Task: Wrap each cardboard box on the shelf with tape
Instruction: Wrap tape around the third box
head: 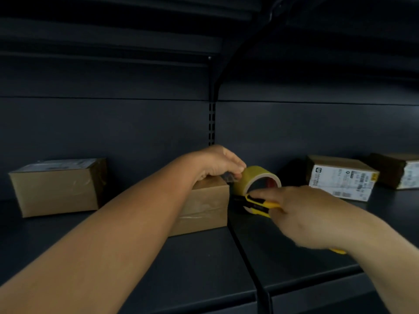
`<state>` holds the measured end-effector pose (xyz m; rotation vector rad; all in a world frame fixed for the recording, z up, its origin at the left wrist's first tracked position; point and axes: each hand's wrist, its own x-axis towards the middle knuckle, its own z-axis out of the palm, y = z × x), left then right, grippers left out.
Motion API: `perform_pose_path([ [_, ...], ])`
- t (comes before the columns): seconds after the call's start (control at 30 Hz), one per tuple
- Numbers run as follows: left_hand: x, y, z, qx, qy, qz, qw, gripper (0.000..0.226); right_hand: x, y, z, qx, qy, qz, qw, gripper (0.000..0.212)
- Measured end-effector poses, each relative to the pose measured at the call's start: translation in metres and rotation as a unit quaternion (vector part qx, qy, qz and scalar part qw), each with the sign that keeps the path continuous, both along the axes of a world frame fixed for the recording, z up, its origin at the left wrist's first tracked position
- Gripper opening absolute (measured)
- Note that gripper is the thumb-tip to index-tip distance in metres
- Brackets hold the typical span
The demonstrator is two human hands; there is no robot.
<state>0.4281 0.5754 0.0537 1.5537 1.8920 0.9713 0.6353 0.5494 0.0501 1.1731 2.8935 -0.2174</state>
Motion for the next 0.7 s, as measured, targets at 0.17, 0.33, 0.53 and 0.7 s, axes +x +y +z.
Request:
perform_pose_path([
  [0.17,0.0,0.001,0.0,-0.001,-0.007,-0.001,1.0,0.018,0.022,0.008,-0.005,-0.03,-0.018,0.032,0.999,0.049],
  [0.33,0.0,0.0,0.0,-0.003,0.009,0.0,1.0,0.019,0.028,0.031,-0.032,-0.048,-0.042,0.051,0.997,0.049],
  [0.53,-0.001,0.001,-0.001,-0.009,0.014,0.004,1.0,0.018,0.014,0.042,-0.038,0.05,0.191,0.075,0.977,0.023],
  [0.7,-0.001,0.0,0.001,-0.016,0.021,0.012,1.0,0.02,-0.04,0.032,-0.036,0.141,0.272,0.003,0.952,0.054],
])
